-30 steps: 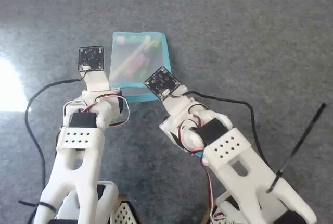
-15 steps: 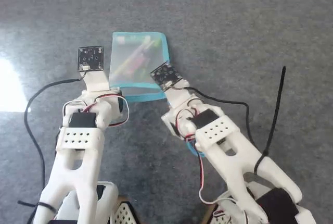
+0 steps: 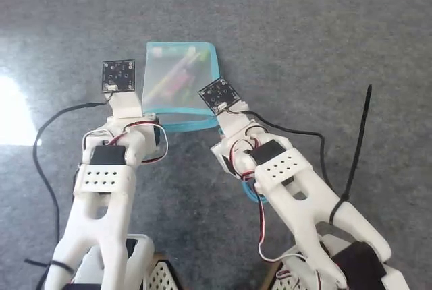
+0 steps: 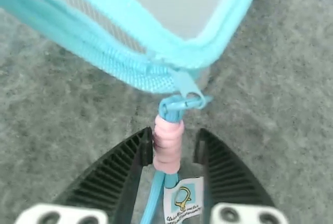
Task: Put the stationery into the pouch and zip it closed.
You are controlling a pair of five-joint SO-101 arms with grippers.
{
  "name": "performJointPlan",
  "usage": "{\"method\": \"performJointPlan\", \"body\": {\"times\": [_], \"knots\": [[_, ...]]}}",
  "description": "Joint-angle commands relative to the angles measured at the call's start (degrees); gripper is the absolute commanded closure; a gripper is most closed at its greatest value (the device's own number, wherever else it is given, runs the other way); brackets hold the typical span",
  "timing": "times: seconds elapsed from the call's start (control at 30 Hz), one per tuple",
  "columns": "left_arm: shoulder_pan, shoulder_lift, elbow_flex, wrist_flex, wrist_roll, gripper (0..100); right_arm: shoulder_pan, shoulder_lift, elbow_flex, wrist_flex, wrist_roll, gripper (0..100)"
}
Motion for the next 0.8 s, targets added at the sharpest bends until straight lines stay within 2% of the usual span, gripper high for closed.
{"method": "performJointPlan", "body": {"times": [0.0,0.43,0.67,0.77], "knots": [[0.1,-1.8,-0.6,-1.2,-0.4,99,0.3,-0.1,-0.3,-0.9,-0.5,79.9],[0.1,-1.8,-0.6,-1.1,-0.4,99,0.5,6.4,-0.7,-4.5,-0.2,82.7],[0.1,-1.8,-0.6,-1.1,-0.4,99,0.3,6.4,-1.0,-3.9,-0.1,99.3],[0.1,-1.8,-0.4,-1.1,-0.4,99,0.6,6.2,-3.4,0.9,0.4,99.2]]}}
